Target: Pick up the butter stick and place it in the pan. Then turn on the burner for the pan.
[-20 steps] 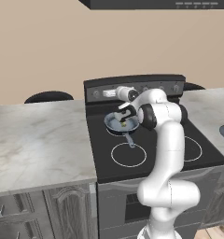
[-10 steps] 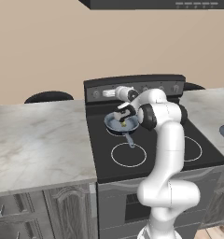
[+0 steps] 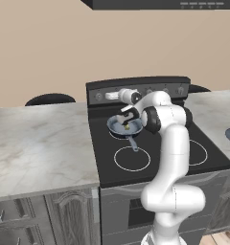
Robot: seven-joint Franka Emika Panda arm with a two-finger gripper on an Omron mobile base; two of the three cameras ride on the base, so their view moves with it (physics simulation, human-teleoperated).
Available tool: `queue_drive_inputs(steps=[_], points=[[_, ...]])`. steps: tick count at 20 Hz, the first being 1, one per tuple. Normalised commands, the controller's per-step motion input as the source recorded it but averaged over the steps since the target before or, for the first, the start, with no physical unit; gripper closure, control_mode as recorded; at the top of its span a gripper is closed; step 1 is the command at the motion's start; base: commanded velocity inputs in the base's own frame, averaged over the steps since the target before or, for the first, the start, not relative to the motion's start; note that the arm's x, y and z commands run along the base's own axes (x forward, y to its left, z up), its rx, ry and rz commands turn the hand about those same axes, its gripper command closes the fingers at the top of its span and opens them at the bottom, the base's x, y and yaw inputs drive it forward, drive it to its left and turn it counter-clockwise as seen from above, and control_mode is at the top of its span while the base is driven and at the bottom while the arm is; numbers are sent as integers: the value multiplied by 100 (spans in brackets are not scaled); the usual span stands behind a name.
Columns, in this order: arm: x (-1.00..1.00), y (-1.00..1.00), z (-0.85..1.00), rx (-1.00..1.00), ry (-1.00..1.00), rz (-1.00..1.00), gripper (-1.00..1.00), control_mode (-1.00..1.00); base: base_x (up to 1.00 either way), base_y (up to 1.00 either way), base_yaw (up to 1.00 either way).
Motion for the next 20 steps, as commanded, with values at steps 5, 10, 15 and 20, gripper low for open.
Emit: queue_drive_inputs(steps=[5, 10, 15, 20], points=[[0, 0, -8, 0, 0, -5, -100, -100, 0, 0, 0], [0, 1, -7, 0, -1, -8, -100, -100, 0, 0, 0], [0, 9, -6, 0, 0, -4, -100, -100, 0, 0, 0], [0, 18, -9, 0, 0, 0, -100, -100, 0, 0, 0]])
